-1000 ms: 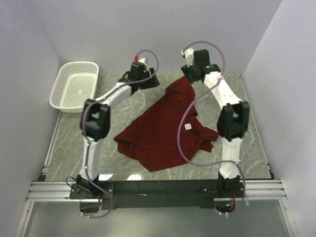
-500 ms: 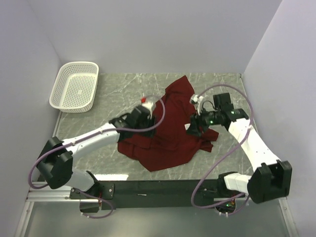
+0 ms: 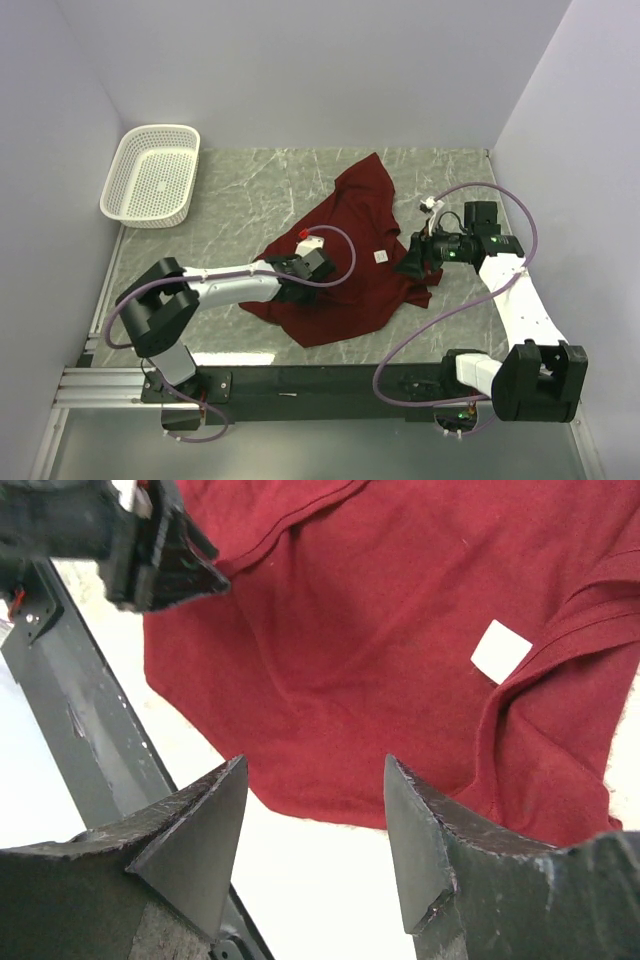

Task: Fold and stack the t-shirts
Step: Flatten the tshirt out

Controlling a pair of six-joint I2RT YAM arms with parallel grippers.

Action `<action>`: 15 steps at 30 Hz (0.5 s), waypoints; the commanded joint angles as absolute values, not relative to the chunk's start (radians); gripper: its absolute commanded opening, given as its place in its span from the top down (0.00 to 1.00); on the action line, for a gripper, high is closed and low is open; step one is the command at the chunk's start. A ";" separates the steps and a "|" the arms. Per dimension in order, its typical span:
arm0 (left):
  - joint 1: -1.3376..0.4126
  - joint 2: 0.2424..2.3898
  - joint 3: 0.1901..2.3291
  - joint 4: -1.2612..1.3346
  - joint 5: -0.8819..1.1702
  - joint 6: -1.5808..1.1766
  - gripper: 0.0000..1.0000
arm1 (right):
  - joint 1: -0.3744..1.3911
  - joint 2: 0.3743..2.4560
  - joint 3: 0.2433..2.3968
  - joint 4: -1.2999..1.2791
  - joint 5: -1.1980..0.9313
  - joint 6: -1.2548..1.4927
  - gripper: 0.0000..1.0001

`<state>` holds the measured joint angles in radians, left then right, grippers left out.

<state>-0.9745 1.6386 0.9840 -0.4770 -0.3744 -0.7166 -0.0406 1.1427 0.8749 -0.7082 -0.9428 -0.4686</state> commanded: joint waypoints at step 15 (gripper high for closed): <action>-1.019 1.689 1.101 -0.578 -0.569 -0.764 0.99 | -0.077 1.131 0.891 -0.718 -1.023 -0.492 0.36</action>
<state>-1.0096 1.7267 1.0622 -0.5541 -0.5152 -0.7723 -0.0666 1.1427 0.8749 -0.7166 -0.9882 -0.4736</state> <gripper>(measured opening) 0.037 0.637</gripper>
